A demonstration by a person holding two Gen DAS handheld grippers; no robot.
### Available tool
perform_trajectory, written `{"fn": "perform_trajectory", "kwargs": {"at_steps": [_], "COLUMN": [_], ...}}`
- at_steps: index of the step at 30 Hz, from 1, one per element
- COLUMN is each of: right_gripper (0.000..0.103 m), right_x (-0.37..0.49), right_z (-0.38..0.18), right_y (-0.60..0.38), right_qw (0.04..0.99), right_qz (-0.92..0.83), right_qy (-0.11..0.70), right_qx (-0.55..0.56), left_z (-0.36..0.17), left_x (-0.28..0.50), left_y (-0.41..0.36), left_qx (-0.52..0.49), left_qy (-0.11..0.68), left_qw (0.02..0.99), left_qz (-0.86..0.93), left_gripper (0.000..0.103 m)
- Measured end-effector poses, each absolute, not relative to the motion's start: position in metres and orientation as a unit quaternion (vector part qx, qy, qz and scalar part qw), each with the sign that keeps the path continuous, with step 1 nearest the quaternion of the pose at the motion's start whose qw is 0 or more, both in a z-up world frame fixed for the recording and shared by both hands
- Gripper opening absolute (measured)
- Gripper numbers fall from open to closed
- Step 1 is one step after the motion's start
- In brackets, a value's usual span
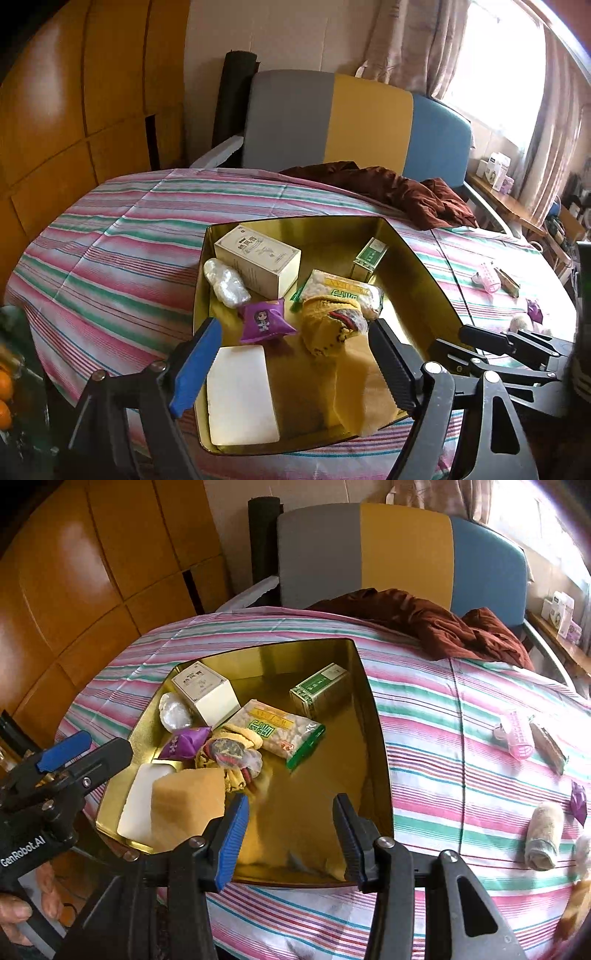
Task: Organize objects
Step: 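Move both tools back toward the remaining items on the cloth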
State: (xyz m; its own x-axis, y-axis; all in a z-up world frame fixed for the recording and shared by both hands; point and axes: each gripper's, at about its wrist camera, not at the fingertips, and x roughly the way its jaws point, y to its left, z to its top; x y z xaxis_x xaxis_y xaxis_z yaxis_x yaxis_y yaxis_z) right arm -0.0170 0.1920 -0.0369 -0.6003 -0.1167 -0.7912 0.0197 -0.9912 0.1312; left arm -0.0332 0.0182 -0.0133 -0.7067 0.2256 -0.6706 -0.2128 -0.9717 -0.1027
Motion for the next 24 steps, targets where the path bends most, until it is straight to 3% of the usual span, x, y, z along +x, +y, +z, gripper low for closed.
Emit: {"fn": "perform_trajectory", "kwargs": {"at_steps": [24], "right_gripper": [0.048], "right_x": [0.015], "right_z": [-0.037], "right_y": [0.238], "right_qw": [-0.005], "right_qz": [-0.892], "right_qy": [-0.097], "right_qx": [0.441], "left_z": [0.007], "left_x": [-0.015], "left_y": [0.057], "left_qx": [-0.332], "left_qy": [0.039], "left_qw": [0.165], "left_qz": [0.928], "left_gripper": [0.082]}}
